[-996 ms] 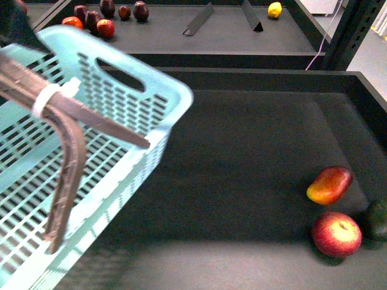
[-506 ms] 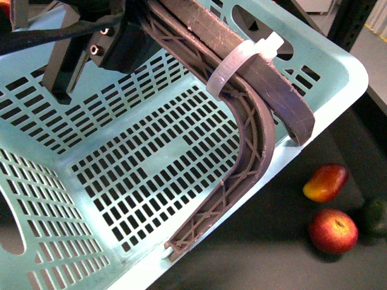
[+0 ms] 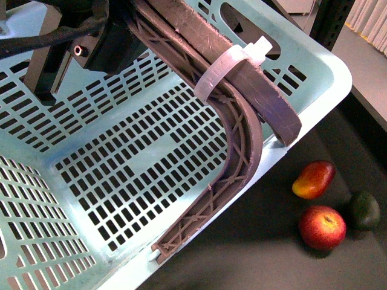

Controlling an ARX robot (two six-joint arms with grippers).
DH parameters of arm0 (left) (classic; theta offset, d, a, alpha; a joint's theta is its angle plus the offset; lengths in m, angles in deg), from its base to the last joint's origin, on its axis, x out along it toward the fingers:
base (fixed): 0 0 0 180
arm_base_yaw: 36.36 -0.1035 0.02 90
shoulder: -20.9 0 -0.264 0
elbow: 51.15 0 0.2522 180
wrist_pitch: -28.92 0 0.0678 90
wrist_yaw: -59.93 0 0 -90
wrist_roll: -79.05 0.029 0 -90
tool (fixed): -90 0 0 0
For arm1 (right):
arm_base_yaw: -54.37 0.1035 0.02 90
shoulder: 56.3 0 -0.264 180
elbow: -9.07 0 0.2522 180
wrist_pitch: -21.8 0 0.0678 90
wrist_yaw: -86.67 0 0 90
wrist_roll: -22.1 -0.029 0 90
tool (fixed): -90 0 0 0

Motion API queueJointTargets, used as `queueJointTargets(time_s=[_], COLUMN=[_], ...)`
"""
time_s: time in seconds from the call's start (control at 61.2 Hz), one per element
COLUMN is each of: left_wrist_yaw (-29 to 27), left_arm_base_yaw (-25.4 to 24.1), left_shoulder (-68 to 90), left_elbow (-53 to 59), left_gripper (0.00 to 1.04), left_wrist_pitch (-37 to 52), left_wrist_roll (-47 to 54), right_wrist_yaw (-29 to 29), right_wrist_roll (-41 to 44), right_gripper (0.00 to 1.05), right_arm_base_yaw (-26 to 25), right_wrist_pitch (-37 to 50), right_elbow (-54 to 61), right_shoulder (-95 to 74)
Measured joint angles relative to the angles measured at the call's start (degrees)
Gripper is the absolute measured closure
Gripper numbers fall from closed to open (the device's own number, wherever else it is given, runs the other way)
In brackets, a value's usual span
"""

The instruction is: Pick apple with right arm and hold basket with left

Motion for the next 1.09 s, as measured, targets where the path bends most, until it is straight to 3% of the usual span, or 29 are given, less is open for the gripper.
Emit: queueJointTargets(time_s=[0.065, 0.131, 0.212, 0.294, 0.571, 1.094], left_wrist_yaw=[-0.04, -0.02, -0.04, -0.04, 0.0, -0.02], left_arm_base_yaw=[0.0, 0.11, 0.13, 0.17, 0.22, 0.22], left_shoulder=[0.0, 0.0, 0.0, 0.0, 0.0, 0.0], left_elbow=[0.0, -0.02, -0.02, -0.02, -0.02, -0.02], left_gripper=[0.76, 0.76, 0.76, 0.76, 0.76, 0.76], left_wrist_pitch=[0.0, 0.04, 0.04, 0.07, 0.04, 0.04], left_wrist_roll=[0.0, 0.13, 0.13, 0.13, 0.17, 0.17], right_wrist_yaw=[8.83, 9.7, 7.34, 7.45, 3.56, -0.59], right_wrist_roll=[-6.51, -10.43, -13.29, -13.53, -4.17, 9.94], right_gripper=[0.09, 0.09, 0.09, 0.09, 0.09, 0.09], right_arm_base_yaw=[1.16, 0.57, -0.39, -0.83, -5.46, -5.29], right_wrist_pitch=[-11.93, -13.81, -9.94, 0.57, 23.96, 28.3], right_elbow=[-5.77, -7.72, -8.57, -10.84, -18.21, -34.07], right_shoulder=[-11.37, -20.2, -29.59, -43.89, -77.29, -111.01])
